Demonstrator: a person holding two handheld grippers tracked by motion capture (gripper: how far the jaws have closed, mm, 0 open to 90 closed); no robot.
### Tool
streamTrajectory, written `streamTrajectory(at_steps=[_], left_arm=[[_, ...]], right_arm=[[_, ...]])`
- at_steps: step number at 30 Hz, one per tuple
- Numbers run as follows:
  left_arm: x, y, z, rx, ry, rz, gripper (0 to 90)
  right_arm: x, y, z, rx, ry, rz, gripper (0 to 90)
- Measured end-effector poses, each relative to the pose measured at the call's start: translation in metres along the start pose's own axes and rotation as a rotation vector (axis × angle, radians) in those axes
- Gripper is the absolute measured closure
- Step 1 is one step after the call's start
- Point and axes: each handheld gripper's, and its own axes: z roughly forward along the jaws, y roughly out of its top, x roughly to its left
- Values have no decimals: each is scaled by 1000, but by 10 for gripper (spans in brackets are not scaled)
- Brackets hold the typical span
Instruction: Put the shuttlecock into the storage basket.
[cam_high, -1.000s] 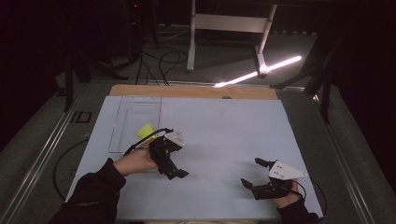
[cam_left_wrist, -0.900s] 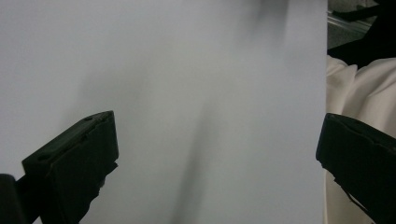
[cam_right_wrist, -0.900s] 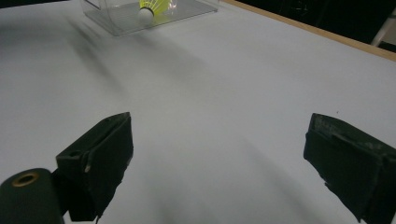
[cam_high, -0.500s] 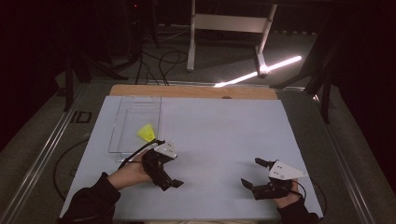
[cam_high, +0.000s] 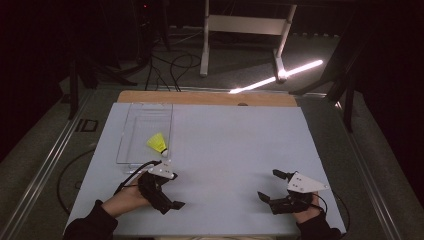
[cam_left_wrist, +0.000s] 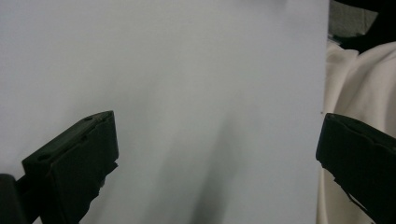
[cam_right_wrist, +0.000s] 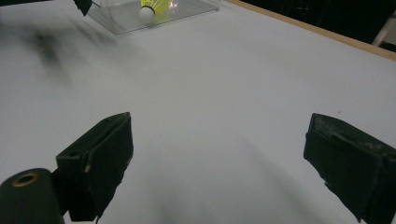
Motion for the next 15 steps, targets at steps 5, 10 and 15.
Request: streamTrajectory(at_steps=[5, 10, 15], left_arm=[[0, -13, -4, -23, 16, -17, 0], [0, -25, -8, -65, 24, -33, 0], [1, -37, -12, -93, 43, -66, 0]], right_arm=[[0, 0, 0, 2, 0, -1, 85], [0, 0, 0, 3, 1, -2, 85], [0, 0, 0, 3, 1, -2, 85]])
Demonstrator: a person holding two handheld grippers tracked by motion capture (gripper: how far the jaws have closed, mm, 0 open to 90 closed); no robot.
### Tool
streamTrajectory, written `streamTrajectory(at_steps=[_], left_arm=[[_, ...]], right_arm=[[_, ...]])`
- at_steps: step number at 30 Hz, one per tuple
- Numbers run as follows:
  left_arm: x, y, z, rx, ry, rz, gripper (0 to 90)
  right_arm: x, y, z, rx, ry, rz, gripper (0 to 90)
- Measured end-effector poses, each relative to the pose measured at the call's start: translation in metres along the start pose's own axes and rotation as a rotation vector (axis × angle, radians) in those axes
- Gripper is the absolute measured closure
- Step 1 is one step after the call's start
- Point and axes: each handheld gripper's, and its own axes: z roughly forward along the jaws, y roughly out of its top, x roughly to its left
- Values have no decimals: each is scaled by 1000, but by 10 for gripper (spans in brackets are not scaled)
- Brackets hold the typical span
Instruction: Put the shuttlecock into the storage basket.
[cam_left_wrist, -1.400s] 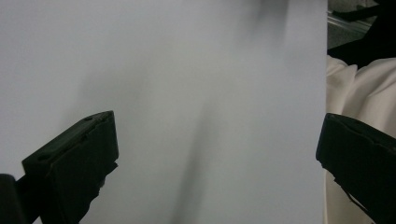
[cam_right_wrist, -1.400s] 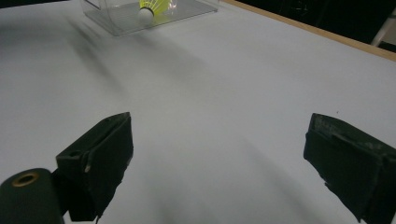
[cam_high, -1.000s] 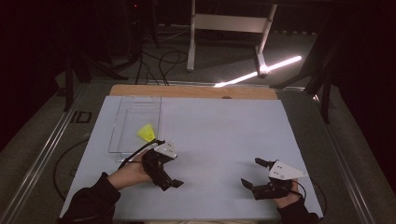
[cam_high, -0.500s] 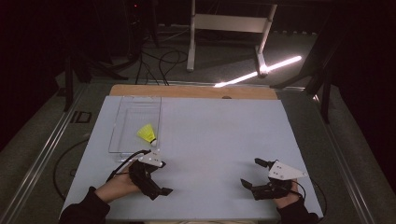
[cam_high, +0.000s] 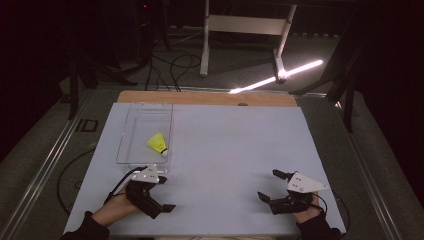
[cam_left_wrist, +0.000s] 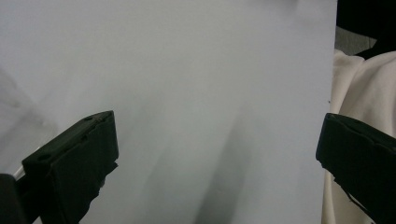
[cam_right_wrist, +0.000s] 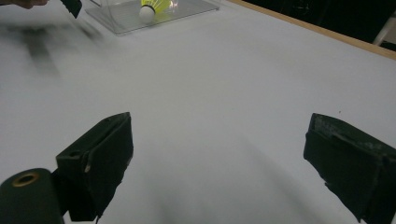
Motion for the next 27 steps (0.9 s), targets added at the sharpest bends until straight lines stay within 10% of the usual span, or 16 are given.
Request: streamTrajectory(at_steps=[27], left_arm=[[3, -31, 0, -109, 195, -123, 0]], right_arm=[[0, 0, 0, 3, 3, 1, 85]])
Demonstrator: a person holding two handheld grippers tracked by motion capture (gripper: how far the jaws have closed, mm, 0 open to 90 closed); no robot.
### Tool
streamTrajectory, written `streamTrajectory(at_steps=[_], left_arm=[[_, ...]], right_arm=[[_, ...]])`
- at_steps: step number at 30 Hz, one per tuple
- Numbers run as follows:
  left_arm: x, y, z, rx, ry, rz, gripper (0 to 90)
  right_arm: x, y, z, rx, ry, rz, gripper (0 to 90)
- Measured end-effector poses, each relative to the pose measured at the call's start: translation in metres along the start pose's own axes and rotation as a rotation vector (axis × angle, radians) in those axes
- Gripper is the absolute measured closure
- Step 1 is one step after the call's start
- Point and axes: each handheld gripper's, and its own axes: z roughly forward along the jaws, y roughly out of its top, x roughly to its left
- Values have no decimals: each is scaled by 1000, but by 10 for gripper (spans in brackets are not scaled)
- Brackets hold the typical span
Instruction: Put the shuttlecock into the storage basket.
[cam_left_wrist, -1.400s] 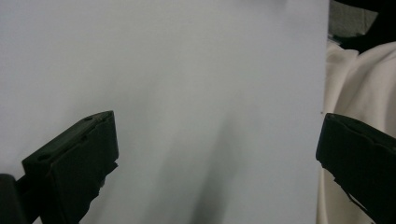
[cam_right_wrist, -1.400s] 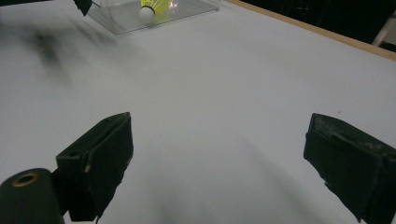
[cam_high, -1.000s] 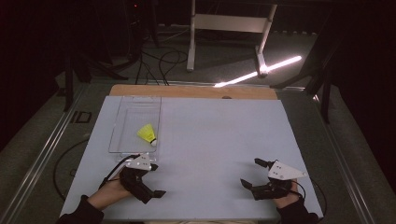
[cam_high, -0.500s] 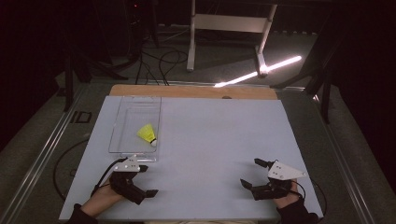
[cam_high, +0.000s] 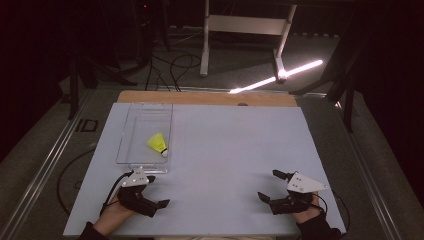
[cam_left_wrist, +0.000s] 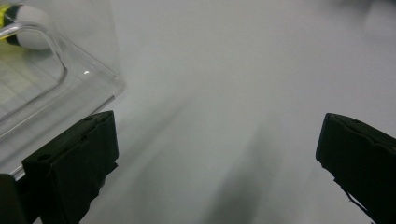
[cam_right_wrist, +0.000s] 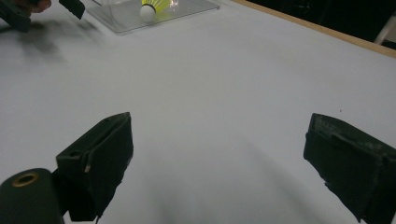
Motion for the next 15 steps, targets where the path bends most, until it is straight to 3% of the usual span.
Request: streamTrajectory(at_steps=[7, 15], left_arm=[[3, -4, -3, -51, 42, -33, 0], [4, -8, -2, -71, 42, -39, 0]], right_arm=[[0, 0, 0, 0, 2, -2, 85], [0, -1, 1, 6, 7, 6, 85]])
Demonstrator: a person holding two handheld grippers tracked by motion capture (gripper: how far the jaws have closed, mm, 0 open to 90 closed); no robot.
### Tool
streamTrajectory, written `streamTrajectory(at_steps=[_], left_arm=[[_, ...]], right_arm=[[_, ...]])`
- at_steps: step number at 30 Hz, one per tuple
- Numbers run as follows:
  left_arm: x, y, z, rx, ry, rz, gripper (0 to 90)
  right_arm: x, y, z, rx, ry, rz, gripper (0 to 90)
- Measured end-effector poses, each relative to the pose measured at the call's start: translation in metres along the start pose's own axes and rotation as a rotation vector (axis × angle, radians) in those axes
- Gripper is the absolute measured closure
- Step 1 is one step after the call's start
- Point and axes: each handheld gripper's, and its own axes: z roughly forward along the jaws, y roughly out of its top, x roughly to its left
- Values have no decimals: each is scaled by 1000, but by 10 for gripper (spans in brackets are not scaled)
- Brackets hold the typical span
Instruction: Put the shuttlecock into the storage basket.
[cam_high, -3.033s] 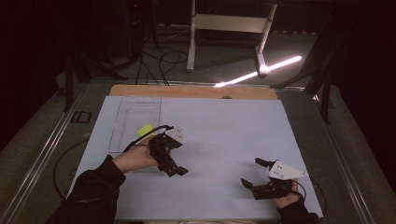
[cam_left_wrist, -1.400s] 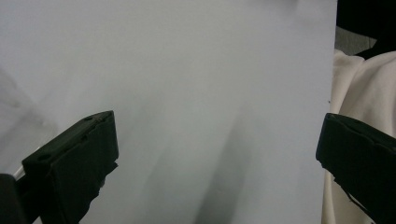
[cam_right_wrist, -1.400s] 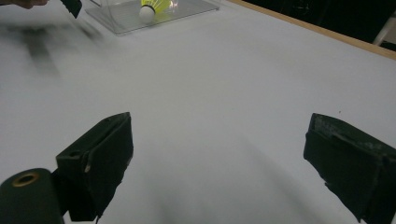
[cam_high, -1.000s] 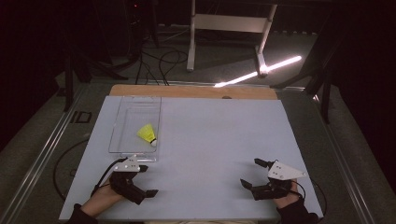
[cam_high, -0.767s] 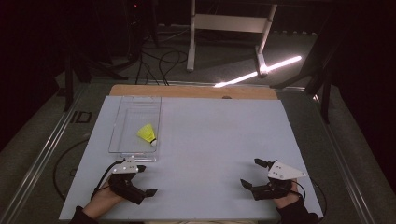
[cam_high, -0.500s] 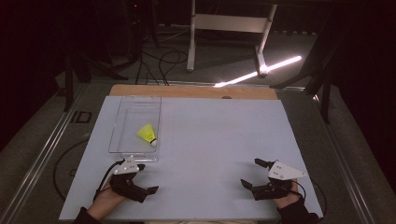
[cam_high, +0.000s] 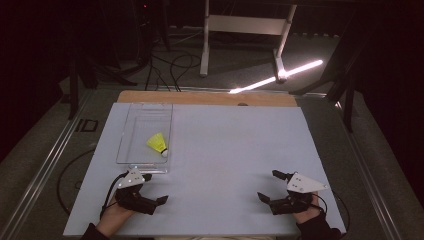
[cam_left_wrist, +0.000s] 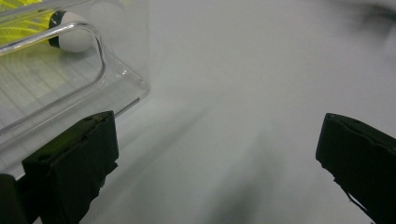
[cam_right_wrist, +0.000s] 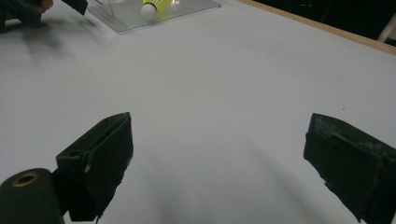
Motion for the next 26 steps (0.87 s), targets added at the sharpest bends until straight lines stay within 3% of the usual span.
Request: streamTrajectory(at_steps=[5, 11, 26], left_arm=[[-1, -1, 2, 2, 6, 18, 0], [-2, -1, 4, 15, -35, 31, 0], [0, -1, 4, 9, -45, 10, 0]], right_arm=[[0, -1, 1, 4, -2, 3, 85], [-1, -1, 2, 5, 0, 3, 85], [-1, -2, 3, 13, 1, 7, 85]])
